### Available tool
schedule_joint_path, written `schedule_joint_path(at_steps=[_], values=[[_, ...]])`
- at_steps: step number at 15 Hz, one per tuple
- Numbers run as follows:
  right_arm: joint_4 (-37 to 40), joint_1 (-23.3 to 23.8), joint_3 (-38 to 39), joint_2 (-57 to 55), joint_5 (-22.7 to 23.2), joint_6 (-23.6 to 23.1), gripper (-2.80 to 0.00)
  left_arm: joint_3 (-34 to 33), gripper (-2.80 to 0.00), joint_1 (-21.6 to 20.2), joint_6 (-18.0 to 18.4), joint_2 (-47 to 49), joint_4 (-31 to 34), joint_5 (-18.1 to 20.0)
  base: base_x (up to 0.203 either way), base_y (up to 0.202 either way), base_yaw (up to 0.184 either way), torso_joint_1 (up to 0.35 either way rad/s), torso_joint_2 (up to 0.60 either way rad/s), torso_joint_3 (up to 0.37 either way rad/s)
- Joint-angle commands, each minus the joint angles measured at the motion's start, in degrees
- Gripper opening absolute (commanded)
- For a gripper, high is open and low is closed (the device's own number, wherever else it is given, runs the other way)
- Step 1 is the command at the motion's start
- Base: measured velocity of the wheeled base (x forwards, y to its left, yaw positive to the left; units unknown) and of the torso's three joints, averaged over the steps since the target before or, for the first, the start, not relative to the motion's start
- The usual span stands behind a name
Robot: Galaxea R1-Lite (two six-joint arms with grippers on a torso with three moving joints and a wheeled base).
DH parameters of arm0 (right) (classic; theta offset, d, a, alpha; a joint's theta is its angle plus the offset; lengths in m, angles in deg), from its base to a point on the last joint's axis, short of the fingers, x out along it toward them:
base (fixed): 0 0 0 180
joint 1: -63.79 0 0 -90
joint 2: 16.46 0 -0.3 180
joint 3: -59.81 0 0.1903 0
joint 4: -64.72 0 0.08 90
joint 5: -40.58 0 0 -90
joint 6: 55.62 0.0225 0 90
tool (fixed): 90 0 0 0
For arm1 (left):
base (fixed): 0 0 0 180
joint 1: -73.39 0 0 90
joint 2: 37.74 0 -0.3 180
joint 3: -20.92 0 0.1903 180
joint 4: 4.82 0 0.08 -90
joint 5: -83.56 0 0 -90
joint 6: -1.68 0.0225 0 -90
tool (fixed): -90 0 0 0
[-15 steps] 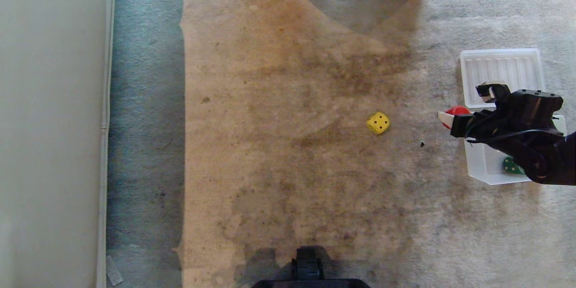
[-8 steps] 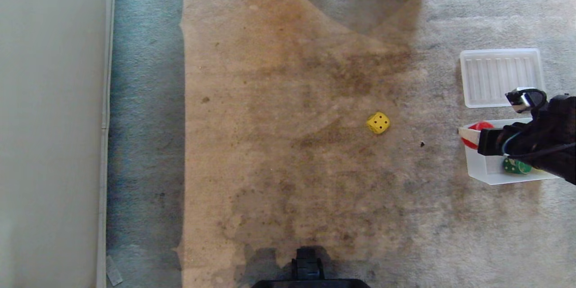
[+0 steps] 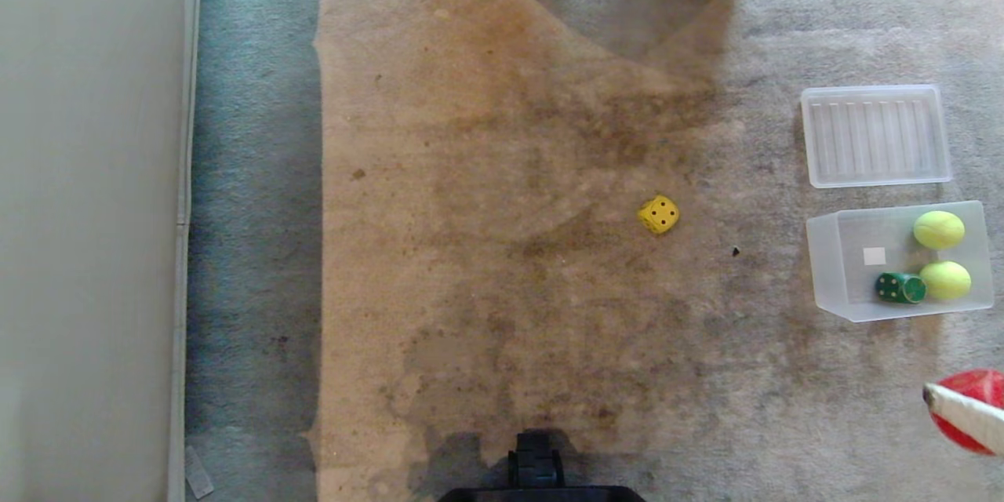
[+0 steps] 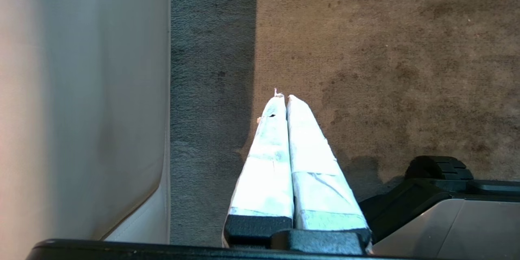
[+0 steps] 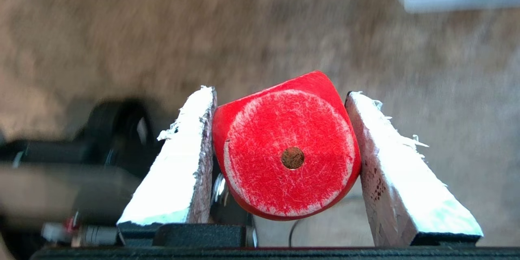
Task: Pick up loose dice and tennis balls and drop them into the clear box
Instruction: Put the toys in the box
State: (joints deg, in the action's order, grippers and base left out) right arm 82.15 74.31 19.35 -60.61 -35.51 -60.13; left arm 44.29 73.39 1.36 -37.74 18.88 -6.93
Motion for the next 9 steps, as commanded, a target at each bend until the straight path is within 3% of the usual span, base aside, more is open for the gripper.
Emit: schedule_joint_path(at_steps=[1,4,9], values=[[5.8,-0.1,3.8,19.1,0.1,-0.1,-2.80,0.0,-2.80,0.0,0.0,0.0,0.0,0.0,0.000,0.000,0.000,0.000,0.00,0.000],[10.8,-0.3,11.0,28.5,-3.1,-1.2,-2.80,0.0,-2.80,0.0,0.0,0.0,0.0,0.0,0.000,0.000,0.000,0.000,0.00,0.000],[7.8,-5.2,14.3,28.3,-6.7,-3.1,-2.80,0.0,-2.80,0.0,0.0,0.0,0.0,0.0,0.000,0.000,0.000,0.000,0.00,0.000]])
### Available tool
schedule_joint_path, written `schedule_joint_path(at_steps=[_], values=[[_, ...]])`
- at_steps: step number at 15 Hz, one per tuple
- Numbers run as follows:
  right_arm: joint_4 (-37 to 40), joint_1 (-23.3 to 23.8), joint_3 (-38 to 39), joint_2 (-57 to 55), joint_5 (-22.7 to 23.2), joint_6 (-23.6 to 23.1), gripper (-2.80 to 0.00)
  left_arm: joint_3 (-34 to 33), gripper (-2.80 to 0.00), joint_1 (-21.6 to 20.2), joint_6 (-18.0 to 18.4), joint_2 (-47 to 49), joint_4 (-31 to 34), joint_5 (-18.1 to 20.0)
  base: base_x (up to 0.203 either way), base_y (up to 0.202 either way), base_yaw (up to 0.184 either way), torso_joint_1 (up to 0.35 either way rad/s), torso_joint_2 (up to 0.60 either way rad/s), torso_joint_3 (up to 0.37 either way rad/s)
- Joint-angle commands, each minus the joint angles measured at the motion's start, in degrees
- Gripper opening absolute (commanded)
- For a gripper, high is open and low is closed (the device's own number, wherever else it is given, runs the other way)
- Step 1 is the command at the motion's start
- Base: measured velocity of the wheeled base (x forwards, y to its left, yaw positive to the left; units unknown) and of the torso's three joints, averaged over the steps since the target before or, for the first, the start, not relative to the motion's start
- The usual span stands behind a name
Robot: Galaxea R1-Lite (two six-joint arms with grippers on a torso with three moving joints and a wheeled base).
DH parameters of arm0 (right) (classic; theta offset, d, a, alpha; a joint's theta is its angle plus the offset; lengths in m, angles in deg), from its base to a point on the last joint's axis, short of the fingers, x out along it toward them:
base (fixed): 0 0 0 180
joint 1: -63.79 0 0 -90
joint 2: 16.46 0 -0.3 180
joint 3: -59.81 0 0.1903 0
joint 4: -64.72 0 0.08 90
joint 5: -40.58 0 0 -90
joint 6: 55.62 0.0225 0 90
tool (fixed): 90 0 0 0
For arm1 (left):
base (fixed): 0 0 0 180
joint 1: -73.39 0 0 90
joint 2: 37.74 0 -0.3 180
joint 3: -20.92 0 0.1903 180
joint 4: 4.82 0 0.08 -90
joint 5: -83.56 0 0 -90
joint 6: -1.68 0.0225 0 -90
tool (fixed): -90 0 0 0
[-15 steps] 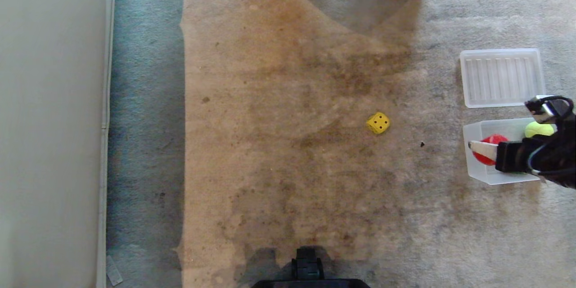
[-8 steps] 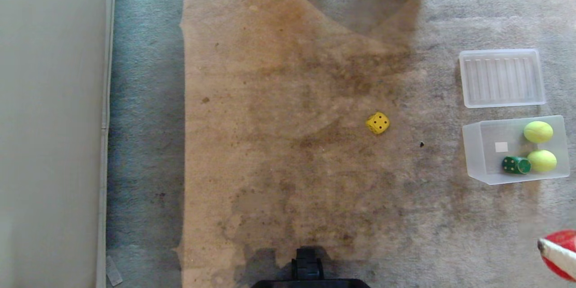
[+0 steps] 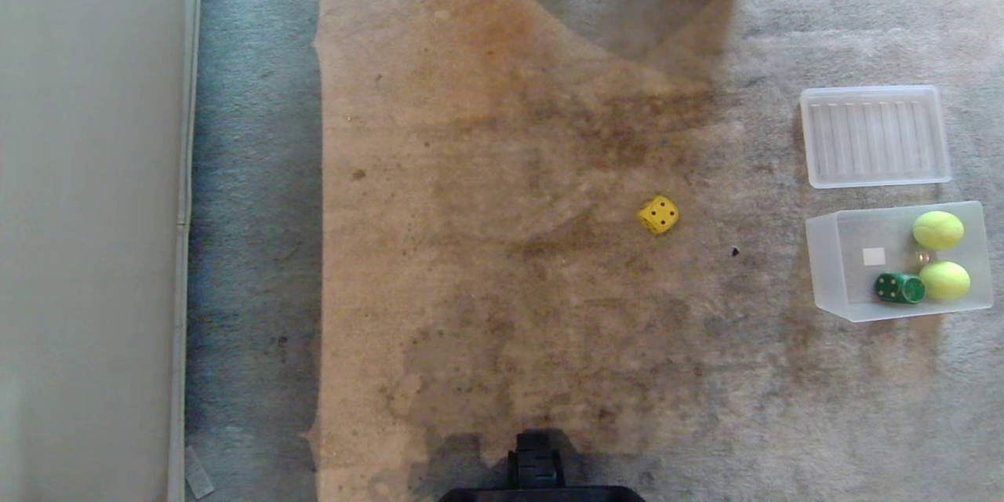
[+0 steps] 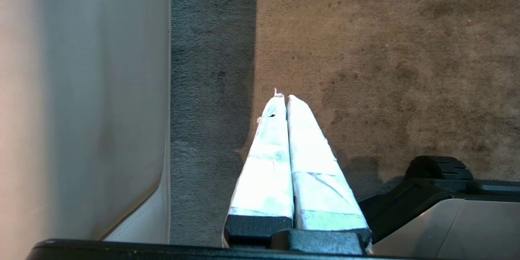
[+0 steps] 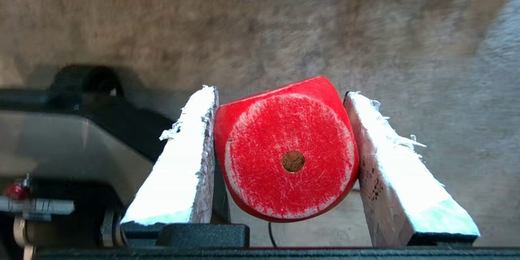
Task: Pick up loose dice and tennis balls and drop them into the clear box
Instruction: Put the toys in the box
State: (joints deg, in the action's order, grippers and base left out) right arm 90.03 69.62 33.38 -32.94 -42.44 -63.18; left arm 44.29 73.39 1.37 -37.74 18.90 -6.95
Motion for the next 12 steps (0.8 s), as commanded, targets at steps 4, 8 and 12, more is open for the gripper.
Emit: schedule_joint_path(at_steps=[4,8,12], values=[[4.3,-5.4,-0.3,9.2,-4.7,0.6,-2.80,0.0,-2.80,0.0,0.0,0.0,0.0,0.0,0.000,0.000,0.000,0.000,0.00,0.000],[4.7,-5.9,0.6,16.7,-5.6,2.2,-2.80,0.0,-2.80,0.0,0.0,0.0,0.0,0.0,0.000,0.000,0.000,0.000,0.00,0.000],[4.9,-5.9,0.7,16.6,-5.7,2.9,-2.80,0.0,-2.80,0.0,0.0,0.0,0.0,0.0,0.000,0.000,0.000,0.000,0.00,0.000]])
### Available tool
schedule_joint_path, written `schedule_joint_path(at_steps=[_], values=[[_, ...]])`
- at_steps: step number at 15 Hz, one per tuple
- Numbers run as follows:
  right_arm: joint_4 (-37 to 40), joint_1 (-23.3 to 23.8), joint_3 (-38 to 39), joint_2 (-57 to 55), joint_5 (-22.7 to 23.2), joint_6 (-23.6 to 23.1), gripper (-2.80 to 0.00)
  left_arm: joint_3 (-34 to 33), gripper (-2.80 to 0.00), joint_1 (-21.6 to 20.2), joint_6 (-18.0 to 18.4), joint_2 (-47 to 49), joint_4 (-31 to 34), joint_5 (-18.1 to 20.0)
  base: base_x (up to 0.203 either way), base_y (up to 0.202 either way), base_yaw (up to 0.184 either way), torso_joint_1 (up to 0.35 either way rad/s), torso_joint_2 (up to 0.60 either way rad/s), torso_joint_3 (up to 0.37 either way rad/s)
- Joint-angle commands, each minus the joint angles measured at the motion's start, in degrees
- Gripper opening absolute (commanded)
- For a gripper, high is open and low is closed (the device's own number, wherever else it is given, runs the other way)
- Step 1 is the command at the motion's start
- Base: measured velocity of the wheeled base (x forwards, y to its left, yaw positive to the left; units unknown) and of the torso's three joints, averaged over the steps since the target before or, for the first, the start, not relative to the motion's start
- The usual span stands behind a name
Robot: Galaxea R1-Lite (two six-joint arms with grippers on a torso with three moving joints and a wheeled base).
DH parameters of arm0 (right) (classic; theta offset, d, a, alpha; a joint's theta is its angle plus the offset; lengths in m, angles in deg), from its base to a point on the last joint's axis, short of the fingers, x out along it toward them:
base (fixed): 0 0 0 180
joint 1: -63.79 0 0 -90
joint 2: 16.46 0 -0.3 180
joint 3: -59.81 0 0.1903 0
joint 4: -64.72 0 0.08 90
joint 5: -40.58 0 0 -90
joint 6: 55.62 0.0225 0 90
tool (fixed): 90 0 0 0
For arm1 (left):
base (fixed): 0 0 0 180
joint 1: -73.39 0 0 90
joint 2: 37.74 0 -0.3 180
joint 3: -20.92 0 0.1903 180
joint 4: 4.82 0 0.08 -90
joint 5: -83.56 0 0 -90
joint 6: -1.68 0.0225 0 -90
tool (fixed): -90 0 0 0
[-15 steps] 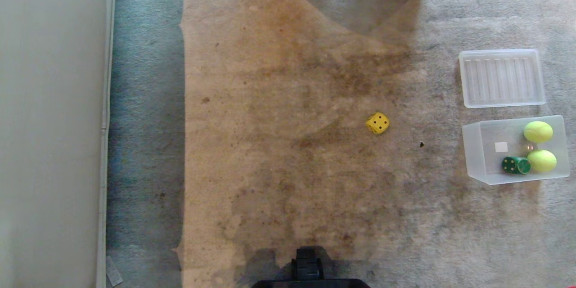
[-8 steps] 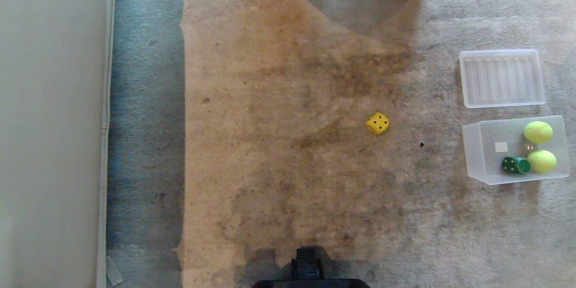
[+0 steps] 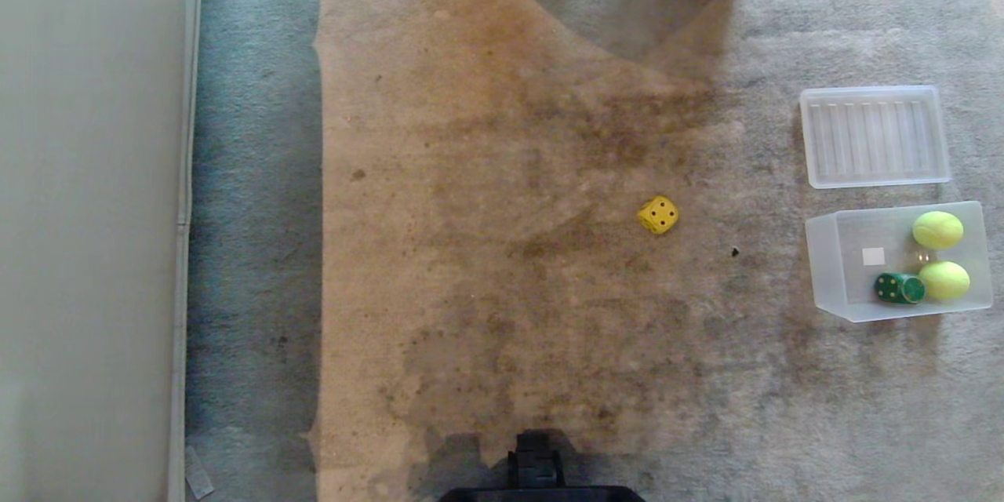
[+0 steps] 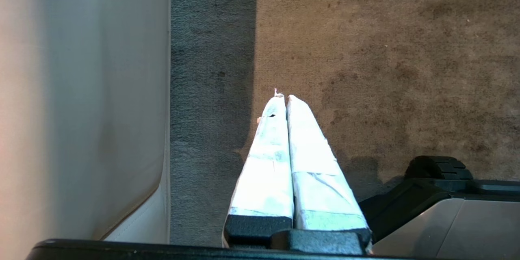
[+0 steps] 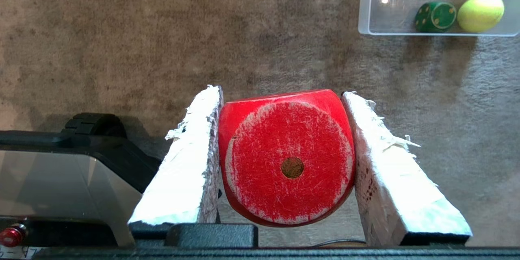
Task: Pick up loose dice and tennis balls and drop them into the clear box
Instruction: Put the toys in the box
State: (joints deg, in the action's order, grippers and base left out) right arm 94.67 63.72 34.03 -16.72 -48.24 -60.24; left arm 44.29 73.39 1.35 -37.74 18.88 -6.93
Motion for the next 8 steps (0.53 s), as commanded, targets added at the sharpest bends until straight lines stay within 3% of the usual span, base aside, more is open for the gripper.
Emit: schedule_joint_path(at_steps=[1,8], values=[[0.3,0.0,0.0,0.3,0.0,0.0,-2.80,0.0,-2.80,0.0,0.0,0.0,0.0,0.0,0.000,0.000,0.000,0.000,0.00,0.000],[0.0,0.0,0.3,0.3,0.0,0.2,-2.80,0.0,-2.80,0.0,0.0,0.0,0.0,0.0,0.000,0.000,0.000,0.000,0.00,0.000]])
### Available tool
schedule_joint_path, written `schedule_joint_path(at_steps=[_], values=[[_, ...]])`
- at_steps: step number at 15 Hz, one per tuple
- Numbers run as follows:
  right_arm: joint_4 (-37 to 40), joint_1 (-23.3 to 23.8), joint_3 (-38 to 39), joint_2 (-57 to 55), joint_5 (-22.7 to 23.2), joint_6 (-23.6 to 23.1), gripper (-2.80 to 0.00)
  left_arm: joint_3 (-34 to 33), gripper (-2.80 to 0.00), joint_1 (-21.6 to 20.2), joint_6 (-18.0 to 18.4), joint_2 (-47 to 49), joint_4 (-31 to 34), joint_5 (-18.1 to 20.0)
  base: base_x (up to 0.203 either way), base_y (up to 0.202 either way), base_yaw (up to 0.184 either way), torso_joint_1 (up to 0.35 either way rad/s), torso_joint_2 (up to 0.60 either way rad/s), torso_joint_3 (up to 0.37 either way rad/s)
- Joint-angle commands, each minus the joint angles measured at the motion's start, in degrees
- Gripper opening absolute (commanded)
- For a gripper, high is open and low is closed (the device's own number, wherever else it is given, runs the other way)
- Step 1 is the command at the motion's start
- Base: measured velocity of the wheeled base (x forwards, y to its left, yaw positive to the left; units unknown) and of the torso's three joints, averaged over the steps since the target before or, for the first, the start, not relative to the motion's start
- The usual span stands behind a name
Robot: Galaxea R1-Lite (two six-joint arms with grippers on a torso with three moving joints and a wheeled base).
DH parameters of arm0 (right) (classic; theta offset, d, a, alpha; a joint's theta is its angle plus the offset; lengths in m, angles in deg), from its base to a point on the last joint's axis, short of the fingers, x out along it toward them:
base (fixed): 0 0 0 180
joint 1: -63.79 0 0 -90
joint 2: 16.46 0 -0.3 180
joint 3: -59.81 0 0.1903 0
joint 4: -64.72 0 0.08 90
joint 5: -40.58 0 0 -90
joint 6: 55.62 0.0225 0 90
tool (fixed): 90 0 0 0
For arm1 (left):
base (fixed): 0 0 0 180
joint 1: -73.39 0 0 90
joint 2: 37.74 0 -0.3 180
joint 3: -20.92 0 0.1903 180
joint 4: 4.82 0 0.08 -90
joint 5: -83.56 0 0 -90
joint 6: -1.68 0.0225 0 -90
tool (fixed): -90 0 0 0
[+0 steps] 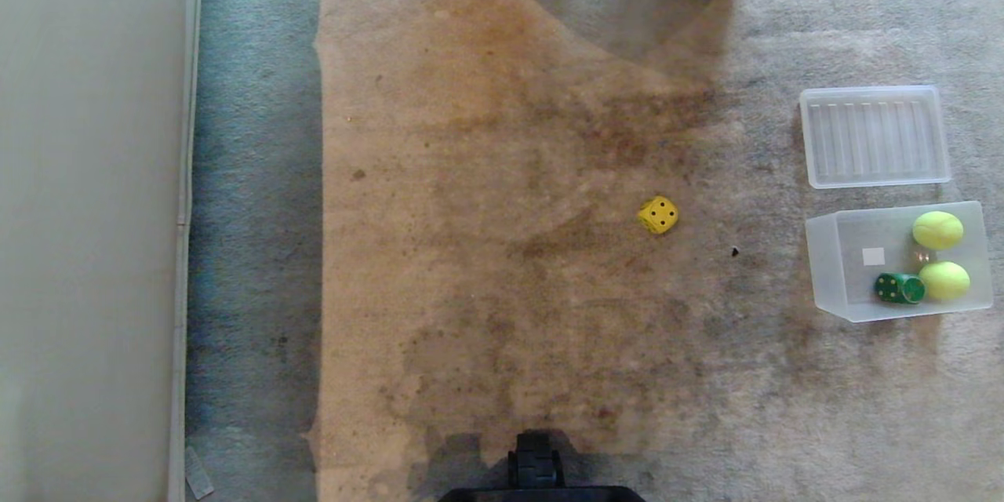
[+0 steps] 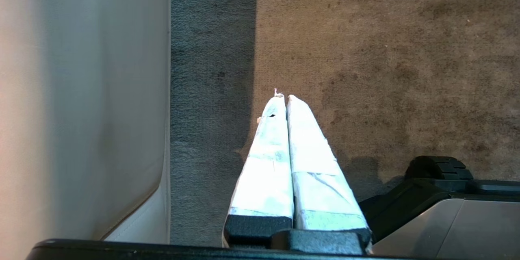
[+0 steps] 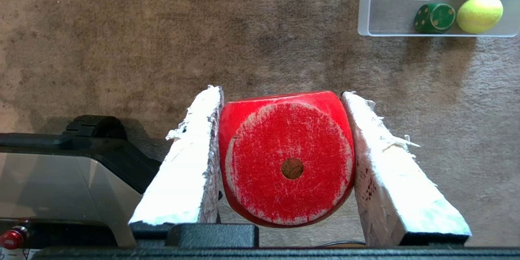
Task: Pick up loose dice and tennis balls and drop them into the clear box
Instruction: Put the toys in the box
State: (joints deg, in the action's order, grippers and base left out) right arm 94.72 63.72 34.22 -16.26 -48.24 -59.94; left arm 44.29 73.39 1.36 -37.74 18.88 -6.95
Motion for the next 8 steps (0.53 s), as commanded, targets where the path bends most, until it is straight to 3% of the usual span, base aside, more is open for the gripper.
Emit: schedule_joint_path(at_steps=[1,8], values=[[0.0,0.0,0.0,-0.1,0.0,0.0,-2.80,0.0,-2.80,0.0,0.0,0.0,0.0,0.0,0.000,0.000,0.000,0.000,0.00,0.000],[0.0,0.0,0.1,-0.1,0.0,0.1,-2.80,0.0,-2.80,0.0,0.0,0.0,0.0,0.0,0.000,0.000,0.000,0.000,0.00,0.000]])
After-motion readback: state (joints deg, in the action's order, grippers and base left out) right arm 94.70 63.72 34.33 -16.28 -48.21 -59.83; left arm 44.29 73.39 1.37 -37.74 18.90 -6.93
